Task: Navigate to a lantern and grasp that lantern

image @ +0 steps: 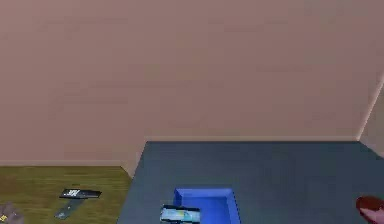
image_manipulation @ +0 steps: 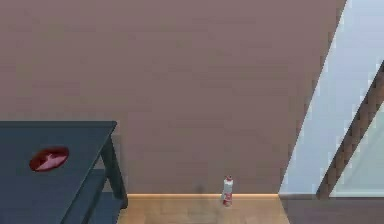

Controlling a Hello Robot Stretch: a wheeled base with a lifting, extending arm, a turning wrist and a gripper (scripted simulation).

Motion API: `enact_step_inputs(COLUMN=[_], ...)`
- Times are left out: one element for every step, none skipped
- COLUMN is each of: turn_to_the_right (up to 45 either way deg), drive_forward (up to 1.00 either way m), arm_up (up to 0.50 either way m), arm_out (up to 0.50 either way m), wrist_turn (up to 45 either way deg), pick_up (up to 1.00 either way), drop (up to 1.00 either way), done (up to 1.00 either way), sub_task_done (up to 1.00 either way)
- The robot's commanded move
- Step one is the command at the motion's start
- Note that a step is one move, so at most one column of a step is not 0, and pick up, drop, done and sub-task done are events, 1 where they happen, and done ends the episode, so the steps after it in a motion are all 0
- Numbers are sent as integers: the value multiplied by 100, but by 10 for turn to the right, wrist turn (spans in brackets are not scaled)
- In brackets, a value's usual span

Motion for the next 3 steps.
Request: enact_step_inputs(turn_to_the_right=[450, 450, 450], drive_forward=[0, 0, 0], arm_up=[0, 0, 0], arm_out=[0, 0, 0], wrist_turn=[0, 0, 0], pick_up=[0, 0, 0], drop=[0, 0, 0], done=[0, 0, 0], sub_task_done=[0, 0, 0])
